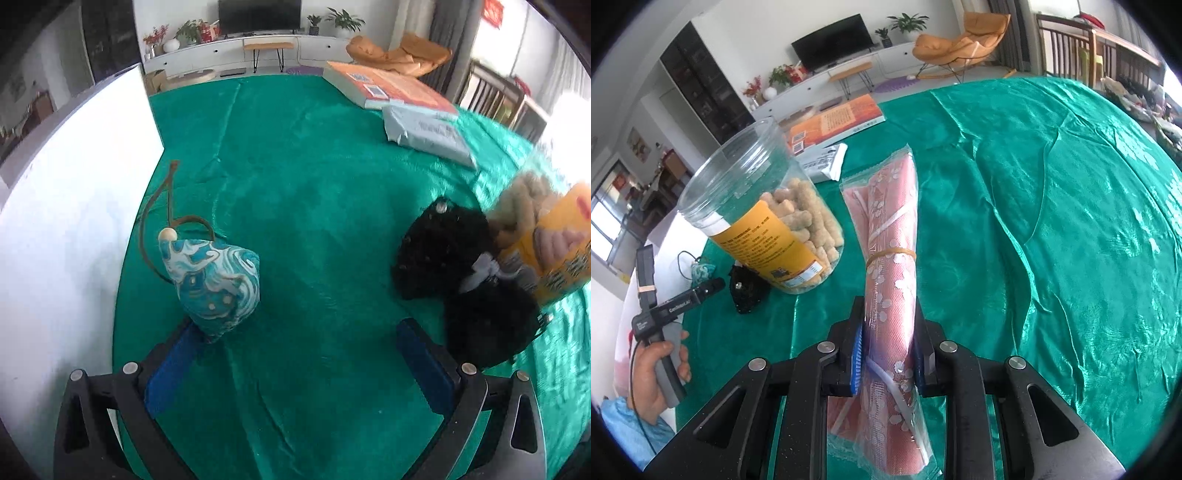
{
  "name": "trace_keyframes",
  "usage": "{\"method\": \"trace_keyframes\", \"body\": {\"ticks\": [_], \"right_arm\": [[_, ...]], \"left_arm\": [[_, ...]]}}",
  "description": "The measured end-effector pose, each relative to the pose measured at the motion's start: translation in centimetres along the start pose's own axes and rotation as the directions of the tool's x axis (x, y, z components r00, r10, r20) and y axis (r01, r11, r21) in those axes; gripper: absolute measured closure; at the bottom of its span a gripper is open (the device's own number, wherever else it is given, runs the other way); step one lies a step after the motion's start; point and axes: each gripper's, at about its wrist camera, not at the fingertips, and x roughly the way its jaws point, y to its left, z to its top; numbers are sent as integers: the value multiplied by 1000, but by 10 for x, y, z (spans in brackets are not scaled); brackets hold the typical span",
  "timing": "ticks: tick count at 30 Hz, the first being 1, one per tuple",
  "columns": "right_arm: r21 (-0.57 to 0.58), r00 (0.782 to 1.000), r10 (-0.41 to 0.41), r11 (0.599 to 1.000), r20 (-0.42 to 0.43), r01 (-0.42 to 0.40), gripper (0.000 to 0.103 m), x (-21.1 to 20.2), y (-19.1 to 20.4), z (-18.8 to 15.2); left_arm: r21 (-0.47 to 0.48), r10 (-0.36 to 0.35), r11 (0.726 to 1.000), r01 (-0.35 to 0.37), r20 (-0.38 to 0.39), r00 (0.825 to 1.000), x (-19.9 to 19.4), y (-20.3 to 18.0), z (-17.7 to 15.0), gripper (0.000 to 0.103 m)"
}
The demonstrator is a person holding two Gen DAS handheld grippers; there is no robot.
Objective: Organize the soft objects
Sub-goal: 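Grasp the blue pouch with the left tool while the right tool holds the pink packet, then lift the blue pouch over the white box while the right tool carries the pink packet there, then open the left tool over the box while the right tool releases the pink packet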
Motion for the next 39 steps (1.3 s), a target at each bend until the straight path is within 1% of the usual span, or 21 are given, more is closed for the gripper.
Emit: {"method": "trace_keyframes", "body": {"ticks": [1,2,4,6,7,8,9,10,11,13,16,19,23,24,26,28,30,32,35,37,39], "right_arm": [[9,1000,4,1000,1,-4,80,0,-2,2],[16,1000,9,1000,2,-9,80,1,-3,3],[18,1000,16,1000,4,-16,80,0,-2,4],[10,1000,18,1000,6,-18,80,-2,-2,2],[6,1000,19,1000,5,-19,80,-3,-2,1],[5,1000,19,1000,2,-19,80,-3,-2,0],[7,1000,20,1000,1,-20,80,-3,-3,-1],[10,1000,19,1000,2,-19,80,-4,-5,-1],[12,1000,14,1000,3,-14,80,-4,-7,-1],[24,1000,9,1000,2,-9,80,-2,-10,1],[40,1000,4,999,8,-4,80,-2,-12,5],[27,1000,-9,1000,23,8,80,-7,-7,12],[-61,998,-17,998,65,21,80,-28,24,29],[-92,997,-8,996,79,16,80,-35,37,33],[-157,994,26,987,105,-10,80,-51,69,40],[-209,988,93,976,121,-66,80,-65,106,45],[-261,976,176,955,127,-138,80,-78,147,47],[-311,956,270,924,114,-223,80,-87,193,45],[-370,911,410,853,40,-368,80,-92,266,34],[-395,876,480,798,-38,-455,80,-86,313,21],[-392,839,530,751,-122,-531,80,-75,355,4]], "left_arm": [[8,12,1000,-12,21,1000,-2,-3,-2,0],[-17,-5,1000,6,8,1000,-3,-1,-4,0],[-1,-10,1000,10,-29,1000,-3,-1,-3,0],[-16,-21,1000,21,-21,1000,-6,3,-4,7],[-28,-10,1000,10,4,1000,-10,6,-5,30],[-38,1,999,0,27,1000,-16,11,-5,62],[-57,-32,998,34,39,999,-19,17,-5,67],[-93,-92,991,96,47,995,-22,24,-6,67],[-128,-132,982,140,66,989,-27,31,-6,68],[-129,-136,980,151,116,984,-41,34,-8,68],[-122,-174,972,199,188,967,-68,32,-9,68],[-118,-227,957,265,261,938,-103,30,-7,68],[-112,-280,934,338,357,891,-164,47,-12,68],[-108,-284,932,346,374,883,-177,54,-14,68],[-106,-273,935,340,397,876,-206,73,-23,68],[-110,-227,948,297,417,880,-234,98,-35,68],[-125,-173,961,245,418,892,-257,125,-52,68],[-155,-104,971,181,407,907,-275,153,-71,68],[-210,0,974,81,361,933,-288,193,-102,68],[-257,65,966,19,313,947,-288,213,-124,67],[-314,131,948,-43,265,955,-284,230,-145,60]]}}
